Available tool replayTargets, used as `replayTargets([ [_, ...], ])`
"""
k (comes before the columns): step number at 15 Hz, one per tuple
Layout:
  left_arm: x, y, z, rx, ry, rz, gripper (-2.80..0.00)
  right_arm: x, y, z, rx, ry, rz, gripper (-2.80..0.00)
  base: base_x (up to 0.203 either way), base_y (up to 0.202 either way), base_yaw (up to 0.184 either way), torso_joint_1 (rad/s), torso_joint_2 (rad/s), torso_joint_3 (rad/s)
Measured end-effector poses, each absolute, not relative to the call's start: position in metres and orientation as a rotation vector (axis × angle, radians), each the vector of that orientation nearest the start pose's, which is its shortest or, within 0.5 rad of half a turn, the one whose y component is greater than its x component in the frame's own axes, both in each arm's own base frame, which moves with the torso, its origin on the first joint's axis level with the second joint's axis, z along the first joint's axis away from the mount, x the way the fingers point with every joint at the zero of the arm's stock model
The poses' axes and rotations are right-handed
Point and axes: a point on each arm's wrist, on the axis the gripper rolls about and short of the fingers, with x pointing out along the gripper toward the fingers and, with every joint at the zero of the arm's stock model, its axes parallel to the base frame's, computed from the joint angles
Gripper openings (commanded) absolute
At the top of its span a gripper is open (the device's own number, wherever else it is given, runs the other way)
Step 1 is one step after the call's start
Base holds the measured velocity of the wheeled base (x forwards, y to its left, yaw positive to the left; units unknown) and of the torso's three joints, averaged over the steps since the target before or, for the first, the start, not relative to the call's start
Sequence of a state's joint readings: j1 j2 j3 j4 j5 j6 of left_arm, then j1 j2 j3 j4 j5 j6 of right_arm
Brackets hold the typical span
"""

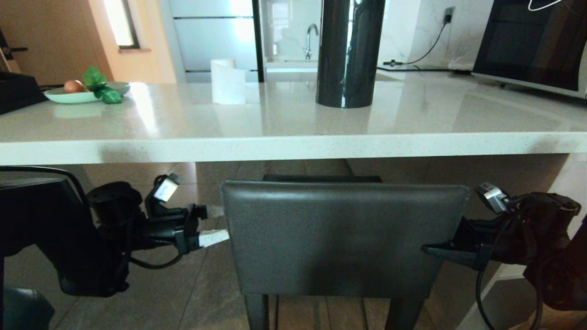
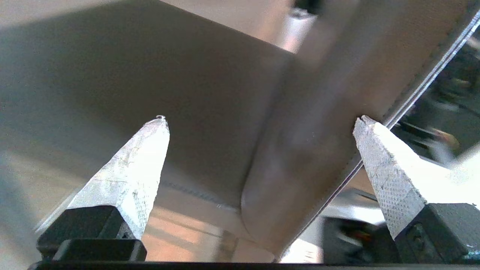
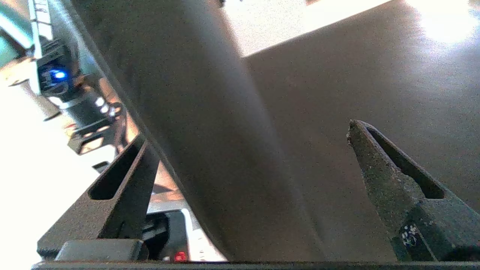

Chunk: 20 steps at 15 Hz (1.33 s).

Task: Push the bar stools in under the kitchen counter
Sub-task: Pull the gray chair out from under the dining table

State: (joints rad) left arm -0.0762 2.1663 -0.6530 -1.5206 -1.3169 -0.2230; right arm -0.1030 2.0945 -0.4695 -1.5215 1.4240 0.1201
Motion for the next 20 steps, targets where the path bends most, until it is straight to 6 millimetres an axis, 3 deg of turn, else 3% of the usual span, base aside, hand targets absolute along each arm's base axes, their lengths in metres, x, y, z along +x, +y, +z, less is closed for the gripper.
replayTargets([
  [7, 0.310, -0.068, 0.090, -0.189, 0.170, -1.452, 0.00, 0.288, 0.000, 0.076, 0.184, 0.170, 1.394, 0.00, 0.000, 0.000, 0.000, 0.000, 0.00, 0.000],
  [16, 0.273, -0.048, 0.078, -0.211, 0.228, -1.402, 0.00, 0.286, 0.003, 0.077, 0.184, 0.171, 1.397, 0.00, 0.000, 0.000, 0.000, 0.000, 0.00, 0.000],
  [20, 0.270, -0.060, 0.088, -0.187, 0.201, -1.438, 0.00, 0.287, 0.005, 0.077, 0.184, 0.173, 1.401, 0.00, 0.000, 0.000, 0.000, 0.000, 0.00, 0.000],
])
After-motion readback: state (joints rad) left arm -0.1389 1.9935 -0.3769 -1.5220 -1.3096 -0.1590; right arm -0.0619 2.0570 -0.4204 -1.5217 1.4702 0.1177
